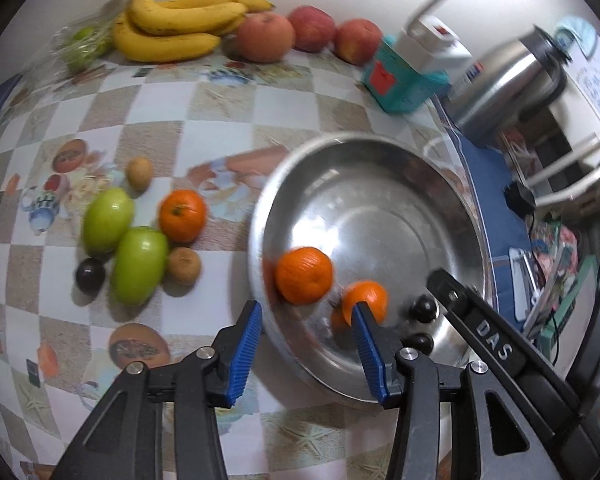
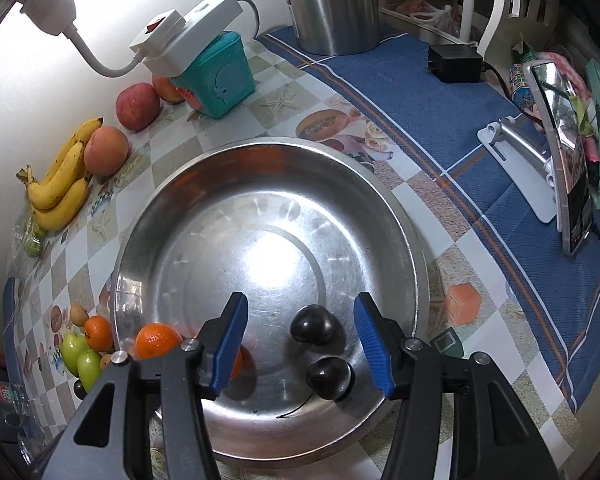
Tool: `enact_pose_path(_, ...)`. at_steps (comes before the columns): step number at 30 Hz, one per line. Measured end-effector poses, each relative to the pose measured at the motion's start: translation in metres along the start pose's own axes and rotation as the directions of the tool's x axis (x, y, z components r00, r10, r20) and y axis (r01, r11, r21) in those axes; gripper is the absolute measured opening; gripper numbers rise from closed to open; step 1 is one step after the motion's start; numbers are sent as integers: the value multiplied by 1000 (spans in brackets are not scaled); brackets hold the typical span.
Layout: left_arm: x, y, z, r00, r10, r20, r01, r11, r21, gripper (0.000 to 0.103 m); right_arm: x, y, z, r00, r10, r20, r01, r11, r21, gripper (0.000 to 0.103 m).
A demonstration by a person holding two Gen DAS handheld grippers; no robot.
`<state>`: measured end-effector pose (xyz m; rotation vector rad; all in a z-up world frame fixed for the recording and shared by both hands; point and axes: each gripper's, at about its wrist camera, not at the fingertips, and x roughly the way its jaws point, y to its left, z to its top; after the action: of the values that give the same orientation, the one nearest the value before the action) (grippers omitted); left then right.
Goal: Organize fruits
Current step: 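Open the left tool releasing the mandarin while the right tool releases the plum into the bowl, then withdraw both open tools from the bowl back toward the loose fruit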
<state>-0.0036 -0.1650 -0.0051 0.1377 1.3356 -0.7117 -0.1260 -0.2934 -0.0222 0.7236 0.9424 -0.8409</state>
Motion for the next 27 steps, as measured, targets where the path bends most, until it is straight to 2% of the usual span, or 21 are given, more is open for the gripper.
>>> enact_pose_path(7, -17, 28, 10, 998, 29, 57, -24, 996, -90, 51, -4, 11, -3, 1000, 5, 4, -4, 999, -47, 56)
enact_pose_path(13, -27, 61, 14, 990, 103, 95, -84, 979, -185, 51, -7, 23, -6, 1000, 13, 6, -12, 995, -98, 56)
enact_pose_path(24, -35, 96, 15, 985, 131, 109, -94, 951, -293, 51, -9, 45, -15, 1000, 16, 7, -15, 983, -185, 56)
enact_pose_path(26, -34, 98, 14, 985, 138, 103, -101, 947, -305, 62, -8, 46, -15, 1000, 16, 6, -15, 981, -191, 56)
enact_pose_path(27, -33, 100, 13, 984, 153, 96, -115, 941, -317, 80, -8, 46, -15, 1000, 14, 6, -13, 981, -191, 56)
